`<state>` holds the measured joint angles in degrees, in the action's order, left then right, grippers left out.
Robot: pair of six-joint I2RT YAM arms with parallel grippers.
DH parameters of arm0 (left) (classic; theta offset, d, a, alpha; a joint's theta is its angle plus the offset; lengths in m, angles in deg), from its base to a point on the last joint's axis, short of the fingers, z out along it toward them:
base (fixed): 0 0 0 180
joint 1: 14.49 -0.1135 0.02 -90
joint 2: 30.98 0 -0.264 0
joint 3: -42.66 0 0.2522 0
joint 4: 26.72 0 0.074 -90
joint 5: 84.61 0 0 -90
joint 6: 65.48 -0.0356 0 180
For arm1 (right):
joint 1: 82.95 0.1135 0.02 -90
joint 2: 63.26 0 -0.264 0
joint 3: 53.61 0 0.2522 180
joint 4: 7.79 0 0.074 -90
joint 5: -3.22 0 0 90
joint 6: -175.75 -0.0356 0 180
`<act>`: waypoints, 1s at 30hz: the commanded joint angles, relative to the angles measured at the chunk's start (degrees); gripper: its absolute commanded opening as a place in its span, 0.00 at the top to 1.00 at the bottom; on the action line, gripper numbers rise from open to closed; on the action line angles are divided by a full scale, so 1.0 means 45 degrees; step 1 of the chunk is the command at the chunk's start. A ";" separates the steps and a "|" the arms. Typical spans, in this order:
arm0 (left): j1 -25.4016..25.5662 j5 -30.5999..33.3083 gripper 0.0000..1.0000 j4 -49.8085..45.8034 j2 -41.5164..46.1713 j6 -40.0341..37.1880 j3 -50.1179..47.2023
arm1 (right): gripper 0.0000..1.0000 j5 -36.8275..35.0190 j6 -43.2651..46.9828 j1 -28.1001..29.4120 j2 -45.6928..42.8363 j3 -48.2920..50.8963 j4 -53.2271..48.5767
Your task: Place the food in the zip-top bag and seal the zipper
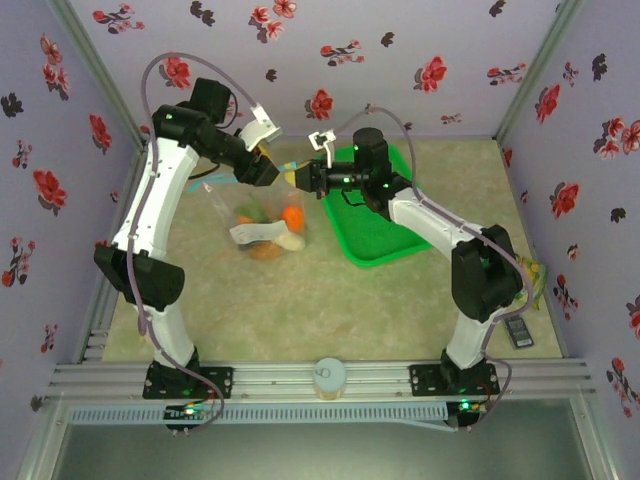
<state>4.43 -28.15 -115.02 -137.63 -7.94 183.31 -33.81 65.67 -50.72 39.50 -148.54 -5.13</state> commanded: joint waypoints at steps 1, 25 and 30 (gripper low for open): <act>0.0142 -0.0467 0.50 0.0030 -0.0121 0.0076 0.0483 | 1.00 0.0434 0.0008 0.0179 0.0054 -0.0650 0.0285; 0.0377 -0.1177 0.62 0.0120 -0.0576 0.0077 0.1099 | 1.00 0.0980 0.0885 0.0512 0.0426 -0.1115 -0.1175; 0.0348 -0.1199 0.59 0.0042 -0.0583 0.0050 0.1210 | 1.00 0.1177 0.1284 0.0534 0.0376 -0.1125 -0.1699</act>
<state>5.39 -30.47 -115.94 -139.07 -7.94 186.59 -31.78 68.89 -49.76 40.71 -152.19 -10.40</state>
